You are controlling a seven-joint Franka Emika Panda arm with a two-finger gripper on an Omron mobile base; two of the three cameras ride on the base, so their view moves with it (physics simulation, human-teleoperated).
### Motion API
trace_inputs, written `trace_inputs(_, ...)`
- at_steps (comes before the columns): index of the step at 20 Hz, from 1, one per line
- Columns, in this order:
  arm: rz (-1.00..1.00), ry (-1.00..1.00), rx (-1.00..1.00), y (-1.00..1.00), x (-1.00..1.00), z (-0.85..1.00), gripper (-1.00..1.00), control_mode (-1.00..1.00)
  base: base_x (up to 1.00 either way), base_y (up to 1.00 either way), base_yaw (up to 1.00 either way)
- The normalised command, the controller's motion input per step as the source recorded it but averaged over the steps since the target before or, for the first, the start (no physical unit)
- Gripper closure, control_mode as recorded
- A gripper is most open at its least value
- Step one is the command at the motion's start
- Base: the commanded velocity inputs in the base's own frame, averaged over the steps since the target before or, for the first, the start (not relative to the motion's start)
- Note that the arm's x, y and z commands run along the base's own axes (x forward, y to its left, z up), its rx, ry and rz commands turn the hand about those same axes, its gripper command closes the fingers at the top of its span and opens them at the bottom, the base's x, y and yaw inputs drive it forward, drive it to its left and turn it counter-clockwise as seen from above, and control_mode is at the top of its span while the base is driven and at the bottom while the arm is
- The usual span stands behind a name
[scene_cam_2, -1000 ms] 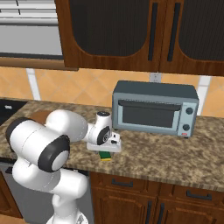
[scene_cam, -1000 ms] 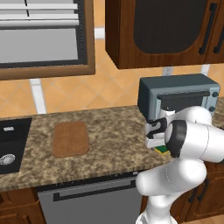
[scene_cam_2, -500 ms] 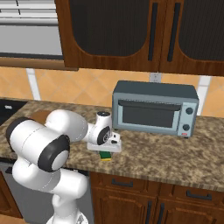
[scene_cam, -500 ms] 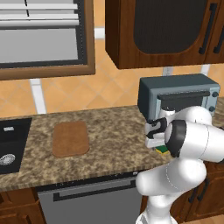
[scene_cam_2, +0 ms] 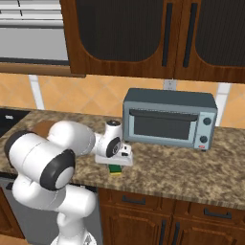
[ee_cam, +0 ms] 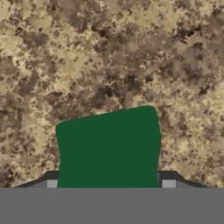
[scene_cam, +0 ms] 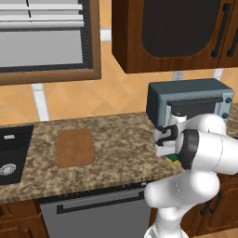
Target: Pick up the sponge from the counter and clean the cutting board by briefly scrubbing or pressing down on the cutting board. Once finished, release the sponge.
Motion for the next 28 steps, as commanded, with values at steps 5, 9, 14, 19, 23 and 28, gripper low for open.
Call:
trace_inputs(5,-0.08,0.00,0.00,0.02,0.00,0.47,1.00,-1.00,0.00,0.00,0.00)
trace_inputs(9,-0.11,0.00,0.00,0.07,-0.07,0.46,1.00,-1.00,0.00,0.00,0.00)
trace_inputs(14,-0.14,0.00,0.00,0.05,-0.21,0.42,1.00,-1.00,0.00,0.00,0.00)
trace_inputs(19,-0.13,0.00,-0.01,0.12,-0.35,0.19,1.00,-1.00,0.00,0.00,0.00)
trace_inputs(23,-0.08,0.00,0.00,0.34,-0.08,0.20,1.00,-1.00,0.00,0.00,0.00)
trace_inputs(28,-0.03,0.00,0.00,0.42,0.00,0.19,1.00,-1.00,0.00,0.00,0.00)
